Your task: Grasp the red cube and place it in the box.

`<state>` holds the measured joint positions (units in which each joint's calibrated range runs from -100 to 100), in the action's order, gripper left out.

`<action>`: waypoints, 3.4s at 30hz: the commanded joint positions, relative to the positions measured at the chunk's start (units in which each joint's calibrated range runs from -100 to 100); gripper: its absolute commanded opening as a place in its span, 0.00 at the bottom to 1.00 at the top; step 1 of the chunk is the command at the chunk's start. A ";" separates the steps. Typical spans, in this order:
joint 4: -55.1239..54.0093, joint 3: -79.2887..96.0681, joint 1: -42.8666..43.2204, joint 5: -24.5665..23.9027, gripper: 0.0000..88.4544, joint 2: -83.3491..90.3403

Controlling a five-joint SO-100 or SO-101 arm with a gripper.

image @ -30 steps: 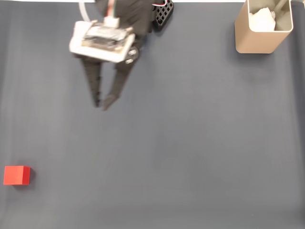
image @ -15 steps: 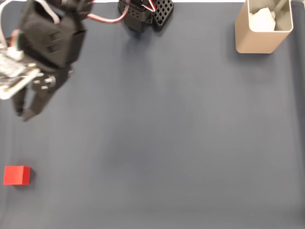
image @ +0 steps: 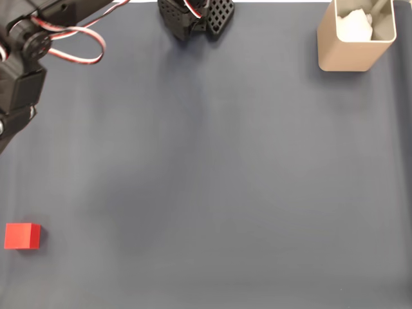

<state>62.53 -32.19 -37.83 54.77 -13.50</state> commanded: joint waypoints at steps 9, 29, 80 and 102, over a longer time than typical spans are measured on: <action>2.06 -8.78 -0.31 0.83 0.06 -5.99; 2.72 -12.34 5.09 -0.63 0.28 -10.59; -9.99 -35.42 0.40 0.29 0.37 -40.40; -11.63 -34.78 0.69 1.37 0.37 -42.39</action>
<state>52.11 -64.65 -37.02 55.75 -56.58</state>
